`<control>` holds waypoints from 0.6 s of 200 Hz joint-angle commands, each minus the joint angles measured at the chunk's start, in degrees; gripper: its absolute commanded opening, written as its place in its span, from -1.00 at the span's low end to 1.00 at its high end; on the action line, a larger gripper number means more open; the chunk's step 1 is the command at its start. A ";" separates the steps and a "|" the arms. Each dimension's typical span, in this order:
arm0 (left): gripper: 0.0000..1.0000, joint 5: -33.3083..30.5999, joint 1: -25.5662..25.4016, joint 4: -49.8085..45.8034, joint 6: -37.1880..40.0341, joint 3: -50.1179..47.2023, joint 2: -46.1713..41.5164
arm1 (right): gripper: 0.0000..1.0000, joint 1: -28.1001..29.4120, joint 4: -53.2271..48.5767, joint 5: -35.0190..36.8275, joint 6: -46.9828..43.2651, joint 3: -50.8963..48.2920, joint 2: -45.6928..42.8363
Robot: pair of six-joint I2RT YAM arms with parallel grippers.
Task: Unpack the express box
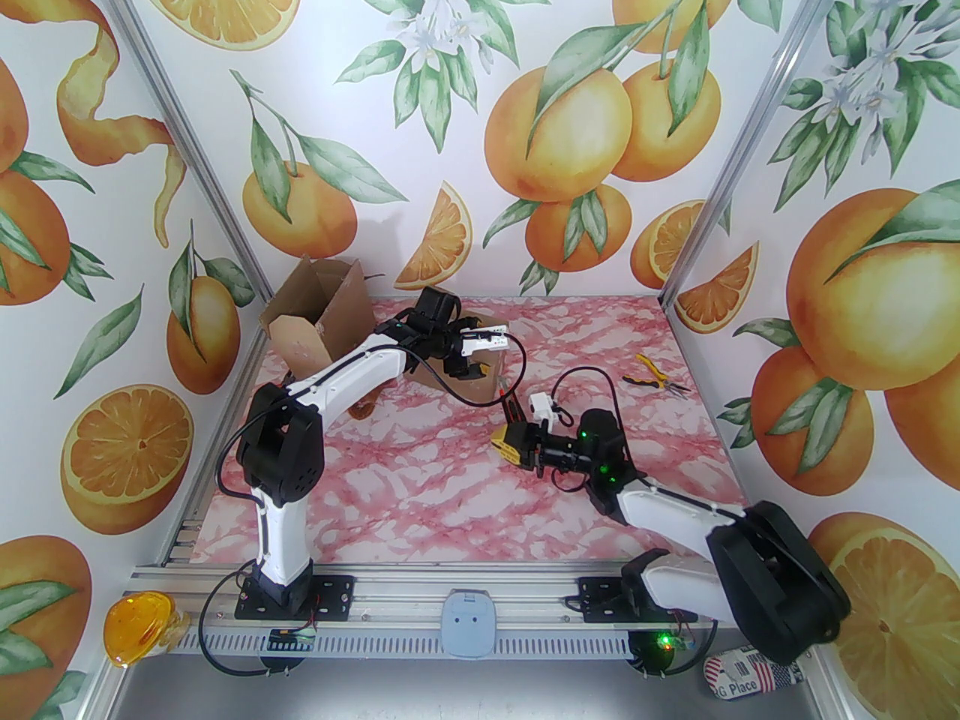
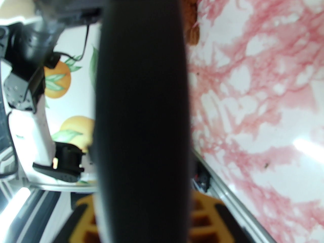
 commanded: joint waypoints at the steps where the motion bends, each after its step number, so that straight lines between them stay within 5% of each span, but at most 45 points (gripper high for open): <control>1: 0.53 2.25 0.83 -4.66 -2.60 3.30 -2.65 | -1.00 -3.07 -22.35 -1.74 -16.43 6.92 -6.41; 34: 0.53 10.18 2.28 -10.46 -6.47 7.65 -5.26 | -1.00 -3.41 -55.97 -1.73 -41.41 19.05 -10.17; 70: 0.53 20.48 3.08 -16.90 -10.94 16.12 -5.40 | -1.00 -3.32 -73.58 0.21 -57.36 26.77 -6.57; 120: 0.48 30.22 2.92 -24.71 -7.75 18.66 -6.25 | -1.00 -2.69 -88.91 6.87 -74.66 39.19 2.87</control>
